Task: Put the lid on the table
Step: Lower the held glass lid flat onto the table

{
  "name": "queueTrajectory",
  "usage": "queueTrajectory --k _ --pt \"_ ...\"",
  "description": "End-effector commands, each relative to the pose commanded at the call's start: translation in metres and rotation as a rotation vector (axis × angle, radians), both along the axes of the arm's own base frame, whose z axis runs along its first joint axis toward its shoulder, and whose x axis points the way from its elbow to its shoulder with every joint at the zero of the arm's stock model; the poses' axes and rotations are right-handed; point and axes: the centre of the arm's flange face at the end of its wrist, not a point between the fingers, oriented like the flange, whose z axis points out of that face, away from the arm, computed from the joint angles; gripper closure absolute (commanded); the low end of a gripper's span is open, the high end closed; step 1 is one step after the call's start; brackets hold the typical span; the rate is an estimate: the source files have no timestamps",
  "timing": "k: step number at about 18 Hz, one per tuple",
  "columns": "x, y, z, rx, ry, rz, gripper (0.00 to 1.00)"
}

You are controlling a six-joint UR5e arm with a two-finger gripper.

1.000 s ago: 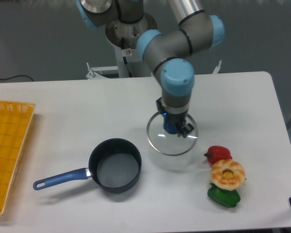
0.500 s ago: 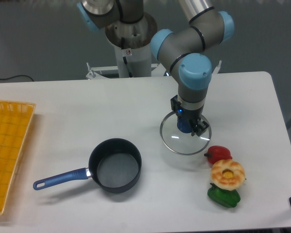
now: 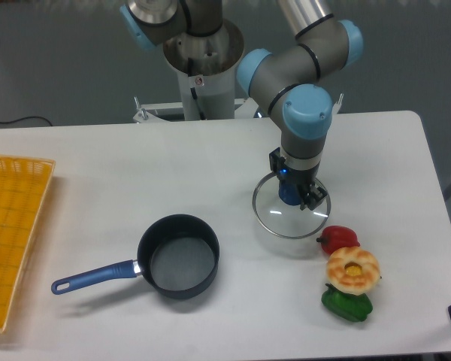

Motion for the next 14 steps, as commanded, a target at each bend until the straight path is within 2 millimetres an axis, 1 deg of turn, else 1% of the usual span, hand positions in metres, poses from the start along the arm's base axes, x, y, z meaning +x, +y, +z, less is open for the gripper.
queueTrajectory --k 3,7,14 --pt "-0.001 0.002 -0.009 0.007 -0.002 0.0 0.37" --pt "0.004 -0.002 -0.027 0.019 -0.02 0.004 0.37" --pt "0.013 -0.004 -0.036 0.012 -0.033 0.001 0.37"
